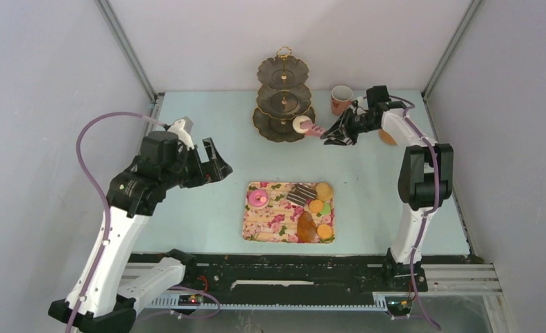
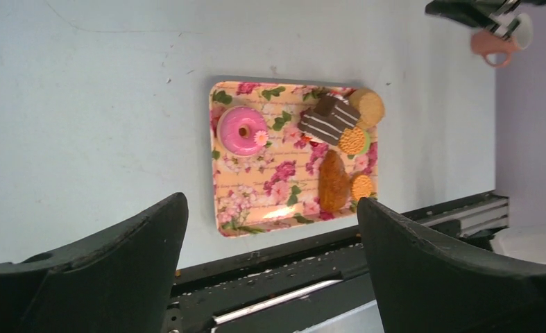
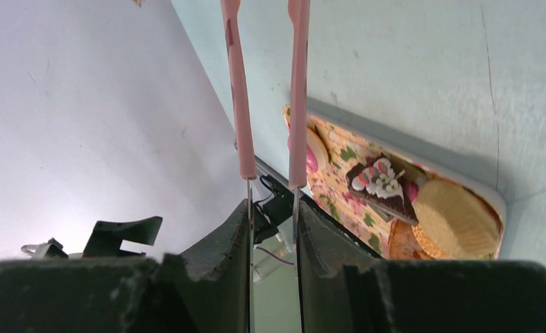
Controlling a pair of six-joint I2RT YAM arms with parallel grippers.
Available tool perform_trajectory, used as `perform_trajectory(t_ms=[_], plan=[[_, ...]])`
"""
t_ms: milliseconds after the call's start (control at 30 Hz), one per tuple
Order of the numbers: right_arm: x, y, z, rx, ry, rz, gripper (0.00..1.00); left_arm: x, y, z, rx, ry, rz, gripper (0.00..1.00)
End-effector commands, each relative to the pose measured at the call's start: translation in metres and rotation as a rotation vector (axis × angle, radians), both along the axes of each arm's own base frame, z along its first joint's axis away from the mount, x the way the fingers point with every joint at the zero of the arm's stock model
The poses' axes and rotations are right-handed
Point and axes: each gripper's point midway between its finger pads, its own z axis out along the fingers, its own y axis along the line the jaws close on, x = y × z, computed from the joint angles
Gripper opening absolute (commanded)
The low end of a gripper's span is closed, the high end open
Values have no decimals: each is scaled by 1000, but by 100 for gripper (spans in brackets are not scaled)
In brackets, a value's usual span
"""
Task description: Serve the afternoon tea
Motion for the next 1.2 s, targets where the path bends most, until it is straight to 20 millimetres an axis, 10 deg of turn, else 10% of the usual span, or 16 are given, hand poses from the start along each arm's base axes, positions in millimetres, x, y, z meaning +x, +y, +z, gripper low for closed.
perform_trajectory(t_ms=[0,467,1167], plan=[[26,4,10,10,-16,-21,0,9,7,1,91,-28,-36,98],[74,29,-11,7,0,-39,0,13,13,-3,152,-35,-45,98],[75,30,-29,-44,31,-42,24,12,16,-3,168,-43,-43,98]])
